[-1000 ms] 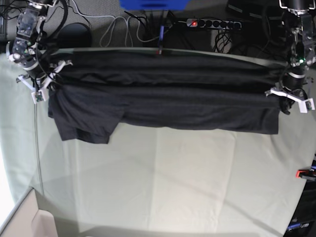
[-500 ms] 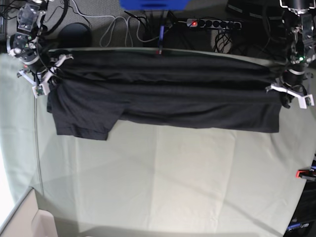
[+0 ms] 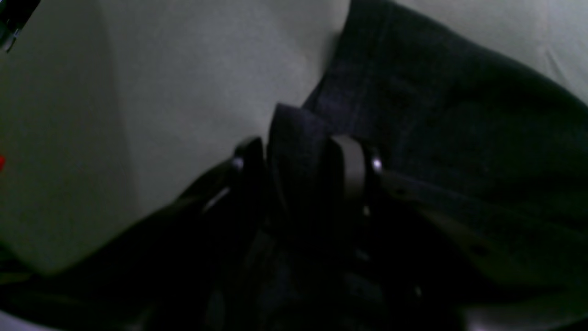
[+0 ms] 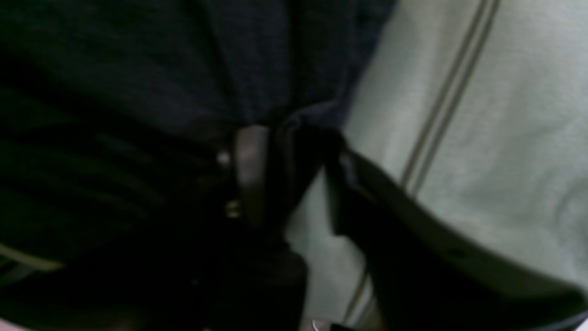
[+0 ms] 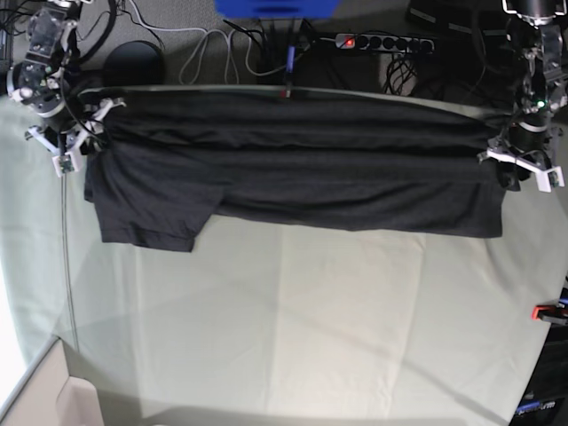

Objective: Layout the t-shirt on the table in an organized manner, then fold the t-shirt properly
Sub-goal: 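Regrasp the folded shirt's side edges with both grippers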

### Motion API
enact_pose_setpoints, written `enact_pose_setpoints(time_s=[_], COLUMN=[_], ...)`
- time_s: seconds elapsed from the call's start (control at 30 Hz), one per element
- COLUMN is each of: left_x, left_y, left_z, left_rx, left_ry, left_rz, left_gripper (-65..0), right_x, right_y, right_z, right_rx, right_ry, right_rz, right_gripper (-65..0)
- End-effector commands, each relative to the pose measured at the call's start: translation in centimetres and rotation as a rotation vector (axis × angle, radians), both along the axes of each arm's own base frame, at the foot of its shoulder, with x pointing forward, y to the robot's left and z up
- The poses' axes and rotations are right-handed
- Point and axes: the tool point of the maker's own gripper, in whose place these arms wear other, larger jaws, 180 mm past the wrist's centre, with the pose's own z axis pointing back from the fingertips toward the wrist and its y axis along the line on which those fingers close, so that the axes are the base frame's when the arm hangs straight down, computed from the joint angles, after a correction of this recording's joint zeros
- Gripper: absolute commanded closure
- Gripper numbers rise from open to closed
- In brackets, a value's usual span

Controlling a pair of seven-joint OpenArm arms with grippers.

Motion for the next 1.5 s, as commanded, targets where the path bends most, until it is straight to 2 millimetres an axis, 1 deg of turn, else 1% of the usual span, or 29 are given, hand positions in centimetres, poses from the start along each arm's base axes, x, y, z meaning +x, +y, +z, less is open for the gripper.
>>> enact_pose_setpoints(time_s=[0.0,0.07,0.13,0.3,0.37,0.4,0.47,0.6,0.67,0.73,0.8,0.87,1.0,1.07,1.2,1.27,1.3,1.37,1.43,1.47], left_x=[0.8,0.8,0.8,0.9,0.9,0.9,1.0,1.1,1.1,1.1,1.1,1.0,1.1,1.0,1.1,1.7,2.0,2.2,2.4,2.9], left_y=[0.8,0.8,0.8,0.7,0.7,0.7,0.7,0.7,0.6,0.6,0.6,0.7,0.6,0.7,0.7,0.7,0.7,0.7,0.7,0.6], left_z=[1.4,1.4,1.4,1.5,1.6,1.6,1.6,1.6,1.6,1.6,1.6,1.6,1.6,1.6,1.7,2.0,2.2,2.4,2.5,2.9], left_rx=[0.028,0.025,0.024,0.023,0.023,0.023,0.023,0.022,0.020,0.021,0.021,0.022,0.021,0.022,0.023,0.022,0.022,0.022,0.022,0.022], left_ry=[-0.039,-0.039,-0.039,-0.044,-0.045,-0.045,-0.048,-0.050,-0.050,-0.050,-0.050,-0.049,-0.050,-0.049,-0.052,-0.064,-0.072,-0.077,-0.081,-0.096], left_rz=[-0.001,0.000,0.001,-0.001,0.000,0.000,0.000,0.000,0.001,0.002,0.002,0.005,0.002,0.005,0.005,0.005,0.005,0.005,0.003,0.000], left_gripper=[-23.8,-23.8,-23.8,-23.8,-23.8,-23.8,-23.8,-23.8,-23.8,-23.8,-23.8,-23.8,-23.8,-23.8,-23.8,-23.8,-23.8,-23.8,-23.8,-23.8], right_x=[0.5,0.3,0.3,1.7,3.3,4.0,5.6,10.2,12.3,14.0,15.0,16.1,17.0,17.4,17.1,16.0,15.7,14.8,14.7,14.8], right_y=[-1.1,-2.8,-3.8,-4.9,-5.2,-5.1,-4.3,-1.4,-0.1,0.6,0.1,0.2,-0.5,-0.3,0.5,1.3,1.7,2.4,3.4,3.5], right_z=[1.1,1.6,2.1,4.0,5.0,5.3,5.9,7.4,7.4,7.0,6.0,4.4,2.1,1.7,1.0,-0.1,-0.5,-1.3,-1.5,-1.4], right_rx=[-0.025,-0.038,-0.042,0.036,0.036,0.039,0.049,0.084,0.120,0.153,0.179,0.222,0.275,0.306,0.325,0.325,0.322,0.323,0.340,0.339], right_ry=[-0.031,-0.046,-0.068,-0.174,-0.214,-0.227,-0.255,-0.320,-0.331,-0.326,-0.298,-0.257,-0.183,-0.199,-0.210,-0.176,-0.165,-0.139,-0.136,-0.139], right_rz=[-0.011,-0.066,-0.101,-0.185,-0.184,-0.183,-0.159,-0.075,-0.049,-0.041,-0.052,-0.059,-0.079,-0.092,-0.081,-0.059,-0.047,-0.030,-0.026,-0.024], right_gripper=[-29.3,-34.2,-36.0,-36.2,-36.2,-36.2,-36.2,-36.2,-36.2,-36.2,-36.2,-36.2,-36.2,-36.2,-36.0,-33.1,-29.2,-17.1,-3.4,0.0])
